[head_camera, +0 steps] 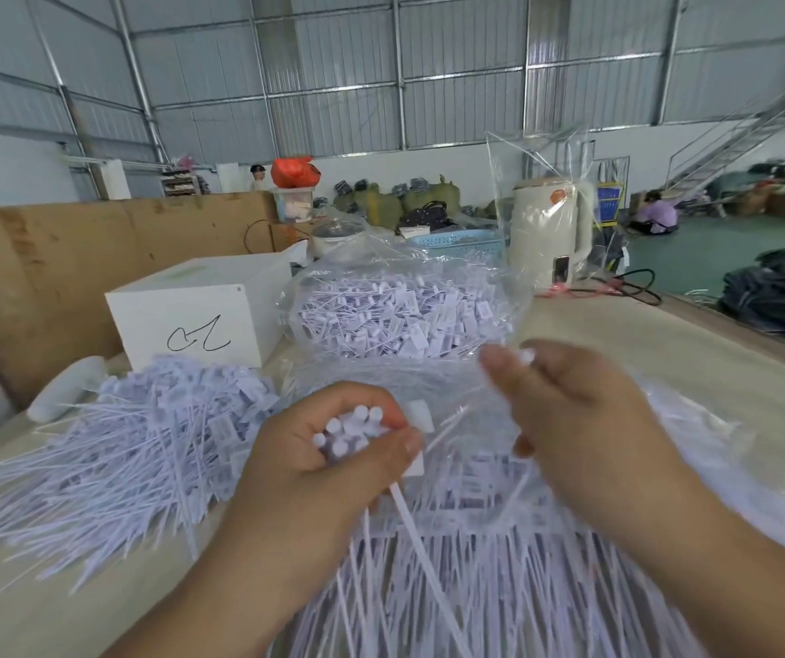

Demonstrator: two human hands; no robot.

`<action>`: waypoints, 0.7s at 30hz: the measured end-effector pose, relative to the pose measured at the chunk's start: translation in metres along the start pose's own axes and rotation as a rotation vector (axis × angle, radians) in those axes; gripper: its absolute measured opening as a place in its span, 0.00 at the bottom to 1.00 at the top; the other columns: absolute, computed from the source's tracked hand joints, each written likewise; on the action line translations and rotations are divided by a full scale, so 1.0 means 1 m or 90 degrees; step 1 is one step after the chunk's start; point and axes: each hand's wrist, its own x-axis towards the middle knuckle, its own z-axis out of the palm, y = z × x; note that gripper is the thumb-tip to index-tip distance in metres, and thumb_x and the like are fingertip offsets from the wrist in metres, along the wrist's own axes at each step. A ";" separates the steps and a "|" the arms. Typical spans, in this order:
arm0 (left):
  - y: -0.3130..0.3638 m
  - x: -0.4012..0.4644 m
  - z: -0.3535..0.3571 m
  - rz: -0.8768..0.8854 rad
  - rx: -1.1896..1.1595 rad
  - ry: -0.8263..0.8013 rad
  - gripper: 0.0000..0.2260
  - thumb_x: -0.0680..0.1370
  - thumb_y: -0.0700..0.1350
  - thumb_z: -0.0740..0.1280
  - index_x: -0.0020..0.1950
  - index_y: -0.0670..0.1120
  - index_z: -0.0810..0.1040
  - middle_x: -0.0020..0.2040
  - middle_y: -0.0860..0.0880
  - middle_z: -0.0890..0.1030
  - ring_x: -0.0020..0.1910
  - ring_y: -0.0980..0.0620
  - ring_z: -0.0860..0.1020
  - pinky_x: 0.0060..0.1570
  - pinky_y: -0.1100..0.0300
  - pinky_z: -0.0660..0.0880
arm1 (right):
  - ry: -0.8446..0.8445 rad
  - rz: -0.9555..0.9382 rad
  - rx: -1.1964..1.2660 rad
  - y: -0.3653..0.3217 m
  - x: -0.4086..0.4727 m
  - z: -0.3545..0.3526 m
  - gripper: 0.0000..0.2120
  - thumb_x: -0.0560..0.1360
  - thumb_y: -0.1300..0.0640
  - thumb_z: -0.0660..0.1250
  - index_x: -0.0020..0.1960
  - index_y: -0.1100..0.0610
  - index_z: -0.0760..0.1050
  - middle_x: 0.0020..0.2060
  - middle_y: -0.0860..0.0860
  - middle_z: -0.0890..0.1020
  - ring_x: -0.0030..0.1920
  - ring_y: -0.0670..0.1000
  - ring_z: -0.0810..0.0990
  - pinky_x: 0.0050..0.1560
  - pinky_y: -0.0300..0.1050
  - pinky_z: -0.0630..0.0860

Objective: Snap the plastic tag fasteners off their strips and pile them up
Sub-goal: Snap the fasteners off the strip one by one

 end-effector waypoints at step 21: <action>0.004 0.003 -0.017 -0.076 -0.086 -0.343 0.05 0.65 0.43 0.72 0.40 0.51 0.84 0.34 0.55 0.81 0.33 0.62 0.78 0.32 0.70 0.73 | -0.442 -0.034 0.052 0.007 0.000 -0.007 0.16 0.74 0.42 0.67 0.38 0.54 0.75 0.31 0.52 0.71 0.34 0.49 0.69 0.37 0.44 0.63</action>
